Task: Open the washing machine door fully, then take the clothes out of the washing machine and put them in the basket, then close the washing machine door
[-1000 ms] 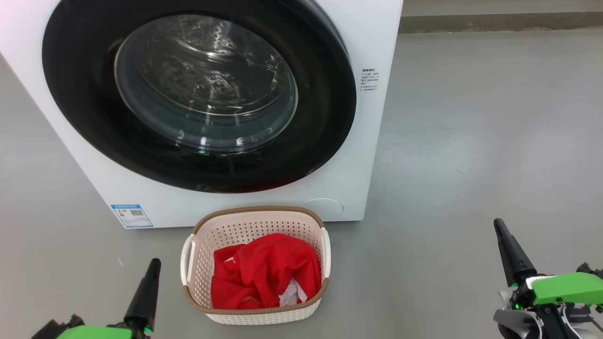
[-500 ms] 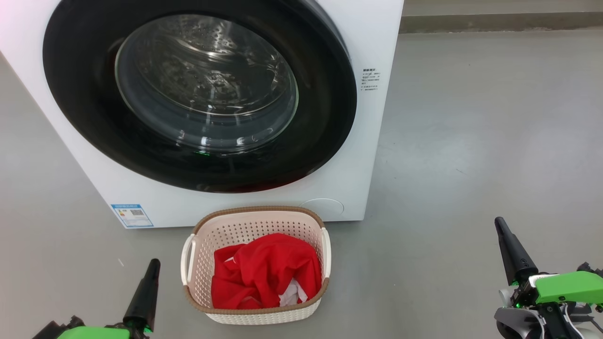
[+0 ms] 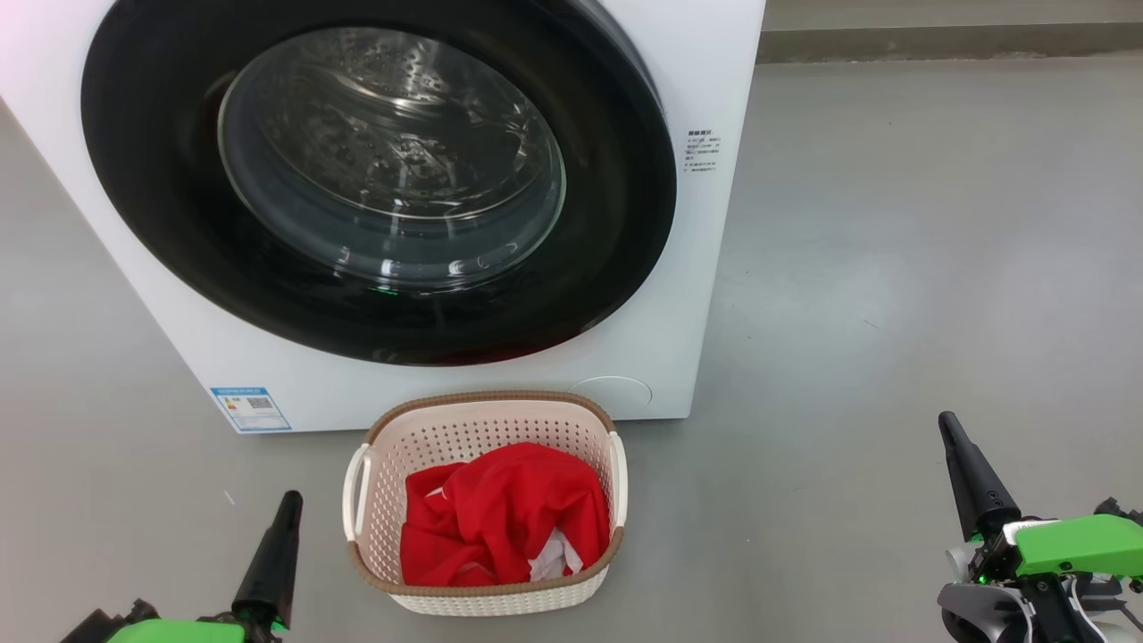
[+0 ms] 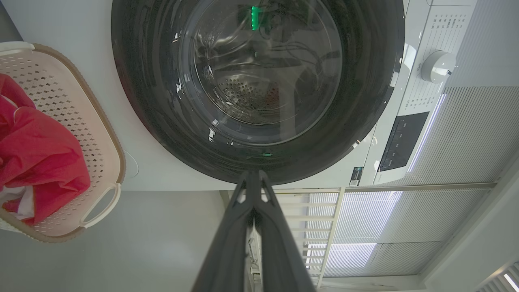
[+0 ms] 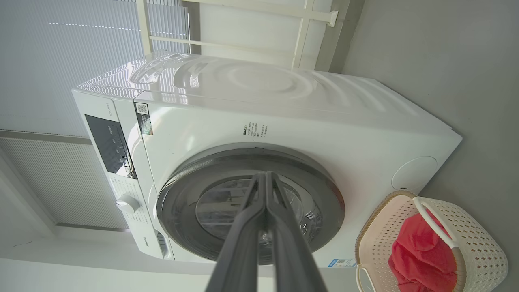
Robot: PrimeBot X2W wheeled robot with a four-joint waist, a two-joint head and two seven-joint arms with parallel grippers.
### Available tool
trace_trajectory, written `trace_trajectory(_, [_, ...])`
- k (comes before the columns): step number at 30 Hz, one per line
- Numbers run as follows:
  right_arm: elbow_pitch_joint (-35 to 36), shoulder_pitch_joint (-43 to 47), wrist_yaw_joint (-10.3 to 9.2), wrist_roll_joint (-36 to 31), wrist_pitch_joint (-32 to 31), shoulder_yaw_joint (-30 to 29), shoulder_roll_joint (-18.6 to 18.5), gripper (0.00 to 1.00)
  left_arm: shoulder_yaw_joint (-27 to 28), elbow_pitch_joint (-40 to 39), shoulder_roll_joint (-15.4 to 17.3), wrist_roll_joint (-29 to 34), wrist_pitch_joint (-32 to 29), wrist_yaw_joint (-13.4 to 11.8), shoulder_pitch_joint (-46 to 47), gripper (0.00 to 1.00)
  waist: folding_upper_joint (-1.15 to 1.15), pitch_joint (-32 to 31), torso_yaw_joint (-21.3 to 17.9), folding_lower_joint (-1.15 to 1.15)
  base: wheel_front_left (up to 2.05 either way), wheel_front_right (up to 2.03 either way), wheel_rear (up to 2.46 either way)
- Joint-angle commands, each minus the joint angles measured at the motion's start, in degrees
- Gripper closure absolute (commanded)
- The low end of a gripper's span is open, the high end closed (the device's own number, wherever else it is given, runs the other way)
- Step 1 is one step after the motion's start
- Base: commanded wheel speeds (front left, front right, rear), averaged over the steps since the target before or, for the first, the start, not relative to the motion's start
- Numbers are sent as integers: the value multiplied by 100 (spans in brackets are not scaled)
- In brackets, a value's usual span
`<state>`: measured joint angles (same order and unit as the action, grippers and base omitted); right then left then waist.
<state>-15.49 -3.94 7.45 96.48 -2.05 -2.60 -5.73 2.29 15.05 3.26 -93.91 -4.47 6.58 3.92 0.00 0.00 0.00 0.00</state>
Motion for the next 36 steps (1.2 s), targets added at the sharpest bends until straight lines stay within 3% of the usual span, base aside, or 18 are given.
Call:
trace_trajectory(1, [143, -241, 3, 4, -37, 116, -93, 100, 208, -118, 125, -10, -28, 55, 248, 100, 0, 0, 0, 0, 0, 0, 0])
trace_trajectory(36, [139, -243, 3, -24, -64, 83, -69, 100, 235, -117, 105, 13, -49, 54, 250, 100, 0, 0, 0, 0, 0, 0, 0])
